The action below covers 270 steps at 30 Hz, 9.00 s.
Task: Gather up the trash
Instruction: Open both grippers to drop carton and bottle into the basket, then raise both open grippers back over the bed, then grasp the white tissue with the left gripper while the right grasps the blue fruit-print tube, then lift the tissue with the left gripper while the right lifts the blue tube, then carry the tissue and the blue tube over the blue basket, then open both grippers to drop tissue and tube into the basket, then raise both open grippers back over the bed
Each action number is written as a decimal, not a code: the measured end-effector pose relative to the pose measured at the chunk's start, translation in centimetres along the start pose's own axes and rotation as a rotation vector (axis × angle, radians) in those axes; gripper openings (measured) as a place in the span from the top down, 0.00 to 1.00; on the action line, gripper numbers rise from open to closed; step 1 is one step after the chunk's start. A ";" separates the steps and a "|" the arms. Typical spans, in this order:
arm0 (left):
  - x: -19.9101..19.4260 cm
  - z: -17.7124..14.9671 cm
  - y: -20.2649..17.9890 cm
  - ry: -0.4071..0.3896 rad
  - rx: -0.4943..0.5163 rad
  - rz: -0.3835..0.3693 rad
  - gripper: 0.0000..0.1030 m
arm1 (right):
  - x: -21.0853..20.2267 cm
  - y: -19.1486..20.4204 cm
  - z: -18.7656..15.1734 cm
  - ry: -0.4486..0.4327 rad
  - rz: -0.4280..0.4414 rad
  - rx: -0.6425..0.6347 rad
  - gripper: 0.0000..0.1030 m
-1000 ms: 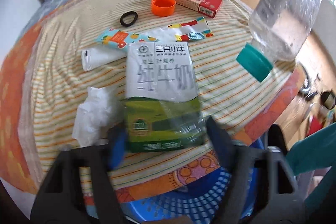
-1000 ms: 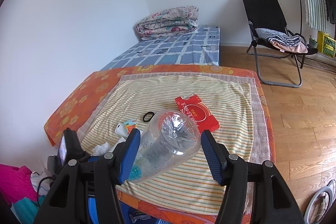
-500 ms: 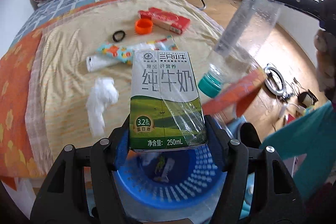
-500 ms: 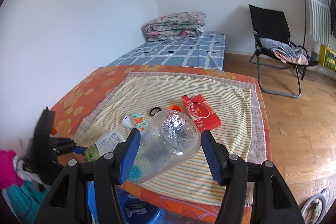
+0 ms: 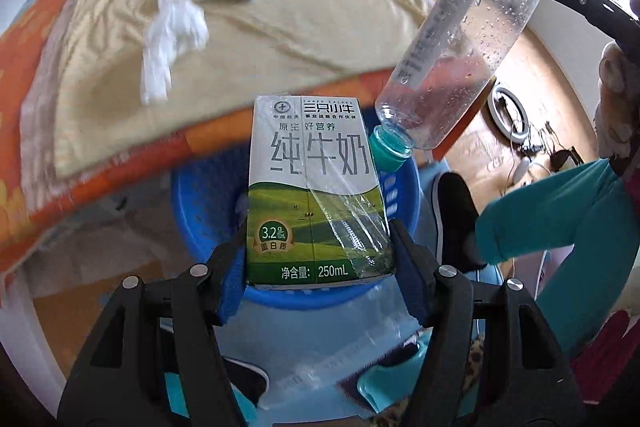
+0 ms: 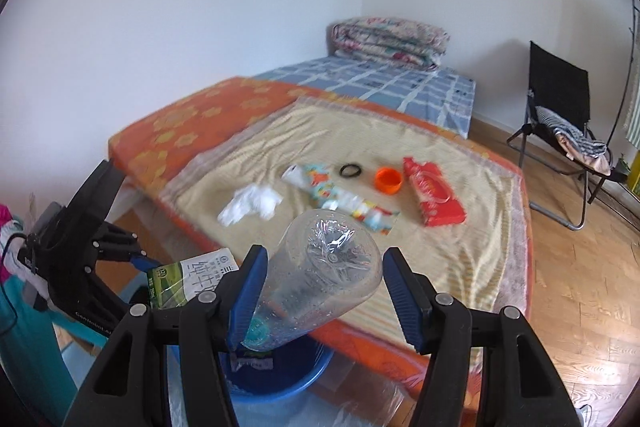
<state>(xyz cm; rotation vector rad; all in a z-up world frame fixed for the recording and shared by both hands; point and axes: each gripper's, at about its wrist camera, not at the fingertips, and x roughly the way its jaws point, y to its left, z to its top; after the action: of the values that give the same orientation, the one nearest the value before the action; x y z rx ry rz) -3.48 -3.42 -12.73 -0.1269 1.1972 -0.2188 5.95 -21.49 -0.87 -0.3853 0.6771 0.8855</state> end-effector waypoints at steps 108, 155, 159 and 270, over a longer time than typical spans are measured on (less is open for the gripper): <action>4.0 12.9 12.8 -0.110 -0.147 0.121 0.74 | 29.3 -3.6 8.8 0.275 0.100 0.224 0.64; -1.8 7.2 4.2 -0.204 -0.044 0.096 0.79 | 11.6 -1.7 4.0 0.103 0.134 0.128 0.95; -1.9 6.3 3.3 -0.199 -0.035 0.089 0.79 | 10.1 -0.7 3.0 0.099 0.156 0.121 0.95; 1.0 19.0 10.1 -0.229 -0.116 0.048 0.42 | 10.4 -10.5 -0.1 0.134 0.037 0.434 0.10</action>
<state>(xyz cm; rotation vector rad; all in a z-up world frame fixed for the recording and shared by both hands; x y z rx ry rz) 15.59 5.83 -8.89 -0.2185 0.9839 -0.0897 19.06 -21.68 -7.65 -0.0428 0.9783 0.7267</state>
